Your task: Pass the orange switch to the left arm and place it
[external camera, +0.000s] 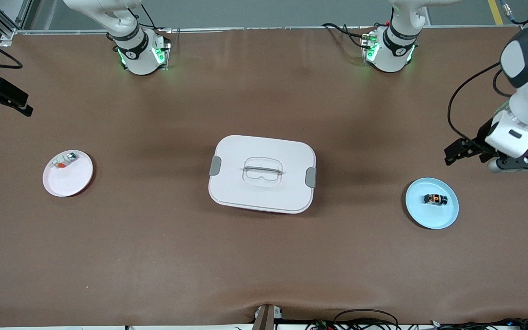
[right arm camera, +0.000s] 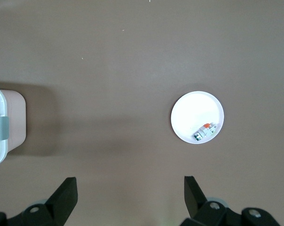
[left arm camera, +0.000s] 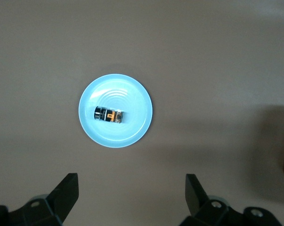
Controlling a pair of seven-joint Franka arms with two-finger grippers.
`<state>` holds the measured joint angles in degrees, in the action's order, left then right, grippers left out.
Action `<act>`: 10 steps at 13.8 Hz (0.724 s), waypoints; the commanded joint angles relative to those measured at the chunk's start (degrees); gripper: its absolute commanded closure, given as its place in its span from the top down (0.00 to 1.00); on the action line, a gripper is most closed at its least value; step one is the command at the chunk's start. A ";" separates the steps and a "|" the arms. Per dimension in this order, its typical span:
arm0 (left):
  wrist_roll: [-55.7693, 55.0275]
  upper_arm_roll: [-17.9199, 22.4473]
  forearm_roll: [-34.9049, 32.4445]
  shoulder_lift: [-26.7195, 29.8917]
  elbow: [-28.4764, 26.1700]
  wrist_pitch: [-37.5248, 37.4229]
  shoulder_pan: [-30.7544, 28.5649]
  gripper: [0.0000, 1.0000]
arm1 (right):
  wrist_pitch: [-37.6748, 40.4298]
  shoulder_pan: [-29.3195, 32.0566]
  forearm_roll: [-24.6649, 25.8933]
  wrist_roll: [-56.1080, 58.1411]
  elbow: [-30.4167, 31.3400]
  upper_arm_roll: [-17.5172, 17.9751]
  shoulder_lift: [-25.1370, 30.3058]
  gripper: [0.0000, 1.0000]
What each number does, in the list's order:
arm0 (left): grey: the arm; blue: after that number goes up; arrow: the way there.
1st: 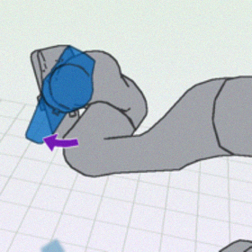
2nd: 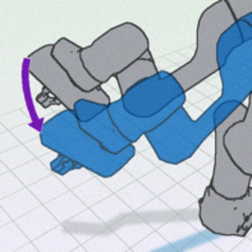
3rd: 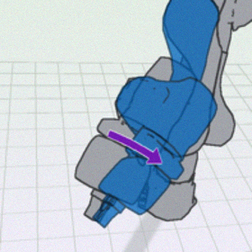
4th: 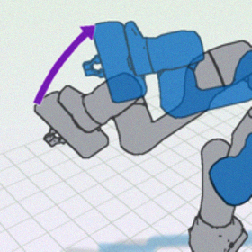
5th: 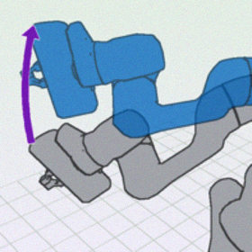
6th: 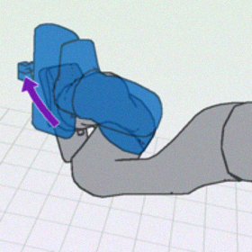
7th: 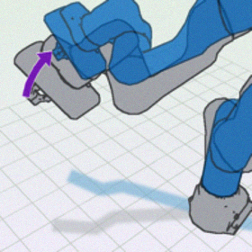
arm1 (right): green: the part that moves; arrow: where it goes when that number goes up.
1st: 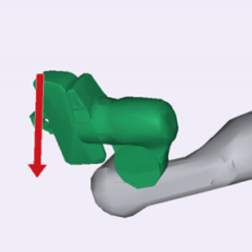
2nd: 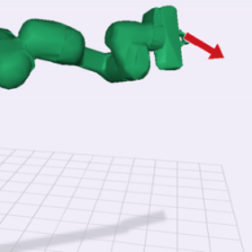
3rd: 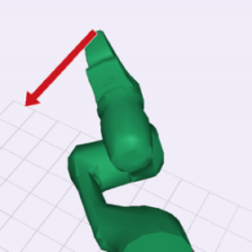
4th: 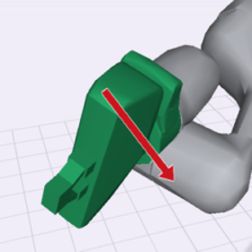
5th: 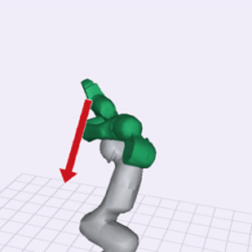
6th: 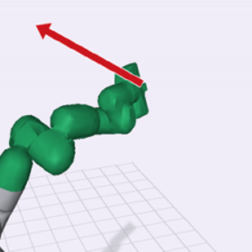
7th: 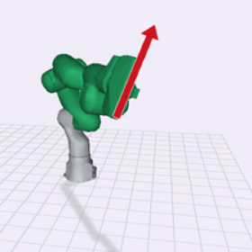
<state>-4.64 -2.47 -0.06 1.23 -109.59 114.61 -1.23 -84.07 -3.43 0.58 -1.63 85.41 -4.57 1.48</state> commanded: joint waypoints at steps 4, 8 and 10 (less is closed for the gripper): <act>1.38 0.10 0.06 6.51 4.10 -10.44 -0.27 1.00 | -0.04 -0.44 1.09 -0.66 1.07 -0.09 1.16 1.00; 1.30 0.36 0.06 6.59 7.72 -13.45 -0.18 1.00 | -0.04 -0.52 1.09 -0.66 1.07 -0.09 1.16 1.00; 1.30 0.01 0.06 6.33 9.29 -13.54 0.00 1.00 | -0.04 -0.52 1.09 -0.66 1.07 -0.09 1.16 1.00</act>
<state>-4.43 -2.16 -0.06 8.34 -102.99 102.65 -1.27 -84.05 -3.44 0.58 -1.63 85.44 -4.57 1.48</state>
